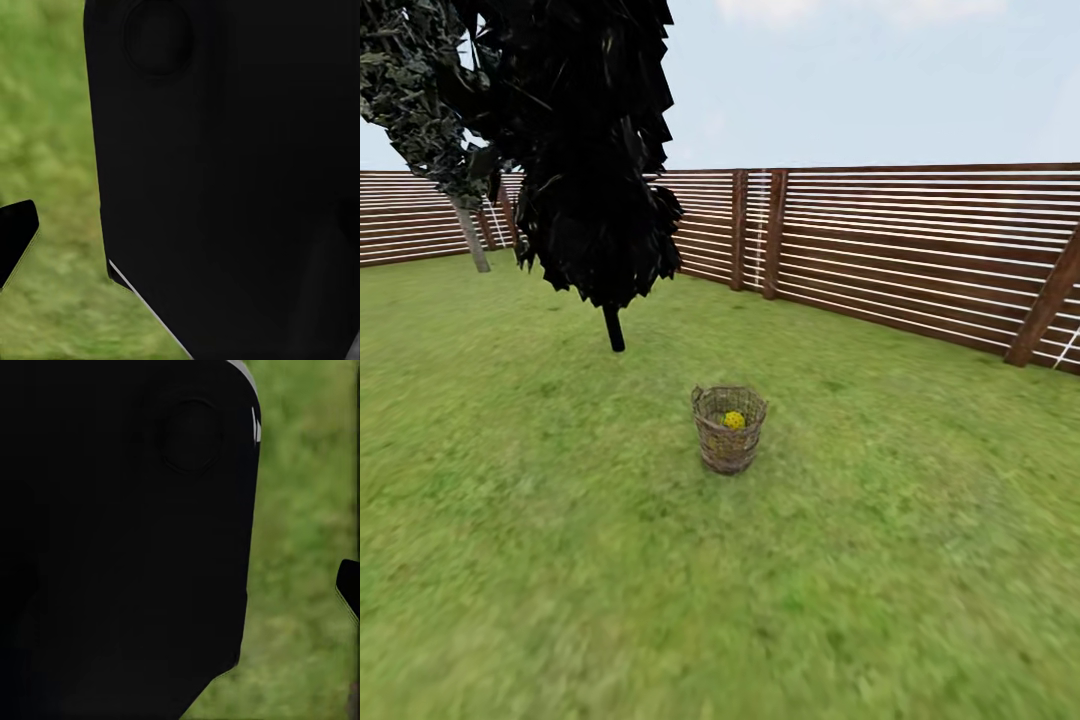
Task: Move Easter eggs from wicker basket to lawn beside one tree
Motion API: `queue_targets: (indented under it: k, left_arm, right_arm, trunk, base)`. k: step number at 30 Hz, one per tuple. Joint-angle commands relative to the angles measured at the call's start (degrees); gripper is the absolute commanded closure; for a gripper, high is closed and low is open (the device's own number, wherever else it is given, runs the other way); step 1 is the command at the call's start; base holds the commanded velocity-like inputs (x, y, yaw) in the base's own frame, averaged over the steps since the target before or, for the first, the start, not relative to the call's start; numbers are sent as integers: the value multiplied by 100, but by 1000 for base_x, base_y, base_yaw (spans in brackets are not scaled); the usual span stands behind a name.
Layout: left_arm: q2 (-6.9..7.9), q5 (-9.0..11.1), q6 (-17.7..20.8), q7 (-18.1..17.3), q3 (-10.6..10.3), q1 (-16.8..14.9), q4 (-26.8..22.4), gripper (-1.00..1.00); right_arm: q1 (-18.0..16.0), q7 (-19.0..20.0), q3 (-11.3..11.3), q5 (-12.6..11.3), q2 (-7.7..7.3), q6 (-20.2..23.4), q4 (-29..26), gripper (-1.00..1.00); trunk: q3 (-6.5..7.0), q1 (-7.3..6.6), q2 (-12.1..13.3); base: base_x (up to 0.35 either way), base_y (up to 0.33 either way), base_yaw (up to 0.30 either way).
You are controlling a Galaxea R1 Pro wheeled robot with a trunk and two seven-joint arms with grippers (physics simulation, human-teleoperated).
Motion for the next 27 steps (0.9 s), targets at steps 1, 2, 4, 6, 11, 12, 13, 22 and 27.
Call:
queue_targets:
  k: [1,2,4,6,11,12,13,22,27]
  left_arm:
    - [-1,4,-8,1,2,3,-9,-100]
    - [-1,4,-8,1,3,2,-9,-100]
    - [-1,4,-8,1,3,2,-9,-100]
    - [-1,4,-8,1,3,4,-9,-100]
    - [-1,4,-8,1,2,2,-9,-100]
    - [-1,4,-8,1,1,2,-9,-100]
    - [-1,4,-8,1,2,2,-9,-100]
    - [-1,4,-8,1,1,2,-9,-100]
    - [-1,4,-8,1,2,2,-9,-100]
  right_arm:
    - [-3,1,4,5,-1,-19,4,-100]
    - [-3,-1,4,5,-1,-19,4,-100]
    - [-3,-1,4,4,-1,-19,5,-100]
    - [-3,-2,4,4,-1,-19,5,-100]
    - [-3,-1,4,4,-1,-19,2,-100]
    - [-3,-1,4,4,-1,-19,1,-100]
    - [-3,-2,4,4,-1,-19,-1,-100]
    - [-3,-2,4,4,-1,-19,5,-100]
    - [-3,-2,4,4,-1,-19,5,-100]
  trunk:
    - [-4,3,-2]
    - [-4,3,-2]
    - [-4,3,-2]
    - [-4,3,-2]
    - [-4,3,-2]
    - [-4,3,-2]
    - [-4,3,-2]
    - [-4,3,-2]
    - [-4,3,-2]
  base:
    - [336,0,0]
    - [336,0,0]
    - [336,0,0]
    - [336,0,0]
    - [336,0,0]
    - [336,0,0]
    - [336,0,0]
    - [336,0,0]
    - [336,0,0]
